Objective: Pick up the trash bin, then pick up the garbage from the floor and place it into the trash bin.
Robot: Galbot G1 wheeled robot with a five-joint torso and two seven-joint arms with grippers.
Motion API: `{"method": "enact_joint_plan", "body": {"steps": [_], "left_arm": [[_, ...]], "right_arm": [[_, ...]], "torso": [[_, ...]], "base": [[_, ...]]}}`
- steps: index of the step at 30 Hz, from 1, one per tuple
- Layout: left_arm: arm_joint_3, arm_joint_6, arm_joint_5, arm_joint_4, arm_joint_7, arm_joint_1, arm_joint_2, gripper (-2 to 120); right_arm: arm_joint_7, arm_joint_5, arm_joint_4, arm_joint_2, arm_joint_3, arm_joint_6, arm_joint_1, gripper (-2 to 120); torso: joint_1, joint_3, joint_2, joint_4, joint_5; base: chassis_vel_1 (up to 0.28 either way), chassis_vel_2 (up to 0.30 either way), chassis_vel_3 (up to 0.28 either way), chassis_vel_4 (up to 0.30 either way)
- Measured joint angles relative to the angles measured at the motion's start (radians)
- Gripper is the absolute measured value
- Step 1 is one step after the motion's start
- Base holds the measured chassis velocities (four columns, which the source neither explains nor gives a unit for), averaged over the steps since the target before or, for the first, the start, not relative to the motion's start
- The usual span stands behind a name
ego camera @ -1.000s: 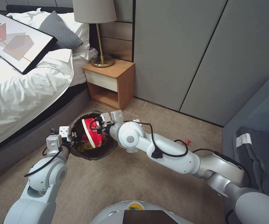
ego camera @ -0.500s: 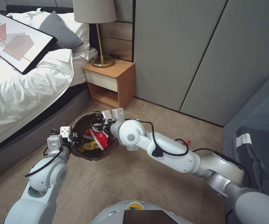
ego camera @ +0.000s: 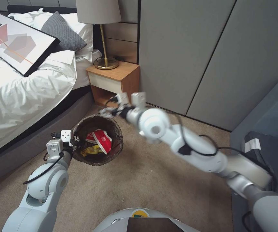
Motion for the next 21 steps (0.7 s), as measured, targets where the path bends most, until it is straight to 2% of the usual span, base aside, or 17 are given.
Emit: {"method": "enact_joint_plan", "body": {"steps": [1, 2, 4, 5, 7, 8, 9, 10, 11, 12, 13, 15, 17, 18, 19, 20, 21], "left_arm": [[0.0, 0.0, 0.0, -0.005, 0.001, 0.0, -0.001, 0], [0.0, 0.0, 0.0, -0.005, 0.001, 0.0, -0.001, 0], [0.0, 0.0, -0.001, -0.013, 0.003, 0.0, -0.003, 0], [0.0, 0.0, -0.001, -0.013, 0.003, 0.0, -0.003, 0], [0.0, 0.0, 0.0, -0.021, 0.005, 0.001, -0.004, 0], [0.0, 0.0, 0.0, -0.021, 0.005, 0.001, -0.004, 0], [0.0, 0.0, 0.0, -0.023, 0.005, 0.002, -0.003, 0], [0.0, 0.0, 0.001, -0.026, 0.006, 0.002, -0.004, 0], [0.0, 0.0, 0.001, -0.026, 0.006, 0.002, -0.004, 0], [0.0, 0.0, 0.001, -0.028, 0.007, 0.003, -0.006, 0], [0.0, 0.0, 0.001, -0.028, 0.008, 0.003, -0.007, 0], [0.001, 0.0, 0.002, -0.031, 0.009, 0.007, -0.011, 0], [0.001, 0.0, 0.002, -0.031, 0.01, 0.008, -0.011, 0], [0.001, 0.0, 0.002, -0.032, 0.012, 0.01, -0.012, 0], [0.001, 0.0, 0.003, -0.033, 0.013, 0.012, -0.013, 0], [0.001, 0.0, 0.003, -0.033, 0.013, 0.012, -0.013, 0], [0.0, 0.0, 0.004, -0.035, 0.014, 0.013, -0.015, 0]], "right_arm": [[-0.027, -0.026, 0.022, -0.054, 0.052, 0.005, -0.005, 100], [-0.027, -0.026, 0.022, -0.054, 0.052, 0.005, -0.005, 100], [-0.098, -0.111, 0.058, -0.137, 0.16, 0.024, -0.068, 100], [-0.098, -0.111, 0.058, -0.137, 0.16, 0.024, -0.068, 100], [-0.185, -0.243, 0.089, -0.217, 0.292, 0.074, -0.207, 100], [-0.185, -0.243, 0.089, -0.217, 0.292, 0.074, -0.207, 100], [-0.209, -0.285, 0.1, -0.235, 0.343, 0.083, -0.254, 100], [-0.238, -0.367, 0.12, -0.258, 0.442, 0.107, -0.343, 100], [-0.238, -0.367, 0.12, -0.258, 0.442, 0.107, -0.343, 100], [-0.256, -0.43, 0.137, -0.259, 0.541, 0.128, -0.439, 100], [-0.264, -0.459, 0.144, -0.254, 0.586, 0.137, -0.486, 100], [-0.324, -0.616, 0.158, -0.217, 0.758, 0.188, -0.674, 100], [-0.344, -0.659, 0.16, -0.206, 0.791, 0.204, -0.712, 100], [-0.414, -0.819, 0.161, -0.165, 0.892, 0.27, -0.839, 100], [-0.45, -0.894, 0.162, -0.132, 0.941, 0.308, -0.913, 100], [-0.45, -0.894, 0.162, -0.132, 0.941, 0.308, -0.913, 100], [-0.476, -0.944, 0.164, -0.092, 0.978, 0.34, -0.982, 100]], "torso": [[0.0, 0.0, 0.0, -0.0003, 0.0002], [0.0, 0.0, 0.0, -0.0003, 0.0002], [0.0, 0.0, 0.0, -0.0003, 0.0002], [0.0, 0.0, 0.0, -0.0003, 0.0002], [0.0, 0.0, 0.0, -0.0002, 0.0004], [0.0, 0.0, 0.0, -0.0002, 0.0004], [0.0, 0.0, 0.0, -0.0004, 0.0007], [0.0, 0.0, 0.0, -0.0006, 0.0003], [0.0, 0.0, 0.0, -0.0006, 0.0003], [0.0, 0.0, 0.0, -0.0004, -0.0001], [0.0, 0.0, 0.0, -0.0003, 0.0], [0.0, 0.0, 0.0, -0.0003, 0.0004], [0.0, 0.0, 0.0, -0.0003, 0.0004], [0.0, 0.0, 0.0, -0.0006, 0.0002], [0.0, 0.0, 0.0, -0.0004, -0.0001], [0.0, 0.0, 0.0, -0.0004, -0.0001], [0.0, 0.0, 0.0, -0.0006, 0.0]], "base": [[0.0, 0.0, 0.0, 0.0], [0.0, 0.0, 0.0, 0.0], [0.0, 0.0, 0.0, 0.0], [0.0, 0.0, 0.0, 0.0], [0.0, 0.0, 0.0, 0.0], [0.0, 0.0, 0.0, 0.0], [0.0, 0.0, 0.0, 0.0], [0.0, 0.0, 0.0, 0.0], [0.0, 0.0, 0.0, 0.0], [0.0, 0.0, 0.0, 0.0], [0.0, 0.0, 0.0, 0.0], [0.0, 0.0, 0.0, 0.0], [0.0, 0.0, 0.0, 0.0], [0.0, 0.0, 0.0, 0.0], [0.0, 0.0, 0.0, 0.0], [0.0, 0.0, 0.0, 0.0], [0.0, 0.0, 0.0, 0.0]]}}
